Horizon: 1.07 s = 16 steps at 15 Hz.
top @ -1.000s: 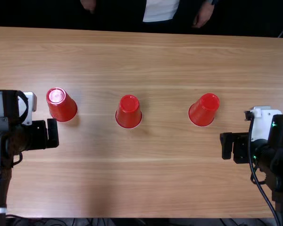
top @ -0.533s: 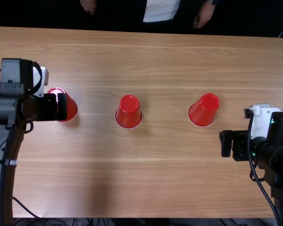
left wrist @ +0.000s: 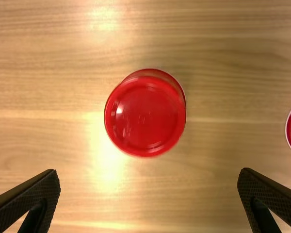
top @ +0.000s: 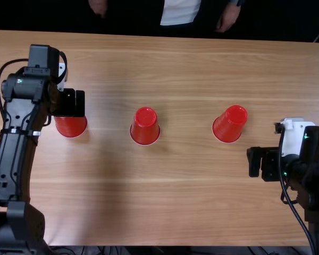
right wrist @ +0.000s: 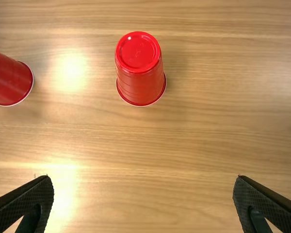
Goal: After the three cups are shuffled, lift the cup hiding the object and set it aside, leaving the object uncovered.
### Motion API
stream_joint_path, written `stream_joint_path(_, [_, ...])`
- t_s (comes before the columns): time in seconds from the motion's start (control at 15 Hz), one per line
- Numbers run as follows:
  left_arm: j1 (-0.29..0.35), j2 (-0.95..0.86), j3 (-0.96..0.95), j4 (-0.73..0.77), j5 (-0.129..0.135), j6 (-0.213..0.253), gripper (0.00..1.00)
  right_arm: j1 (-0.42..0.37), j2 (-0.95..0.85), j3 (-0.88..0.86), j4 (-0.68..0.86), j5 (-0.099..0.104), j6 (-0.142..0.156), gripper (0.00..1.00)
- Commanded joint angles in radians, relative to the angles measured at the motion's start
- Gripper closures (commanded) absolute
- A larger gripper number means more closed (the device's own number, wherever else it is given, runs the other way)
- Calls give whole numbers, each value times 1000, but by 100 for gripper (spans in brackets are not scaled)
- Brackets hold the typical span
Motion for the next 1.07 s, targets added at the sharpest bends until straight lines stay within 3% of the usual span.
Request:
stream_joint_path(0.0, [-8, 56, 61, 1, -14, 5, 0, -2, 17, -23, 17, 1, 7, 0])
stream_joint_path(0.67, [-5, 241, 123, -23, -15, 0, 0, -2, 36, -38, 59, 3, 7, 0])
stream_joint_path(1.0, [0, 293, 140, -125, -15, 0, 0, -2, 36, -38, 63, 3, 10, 0])
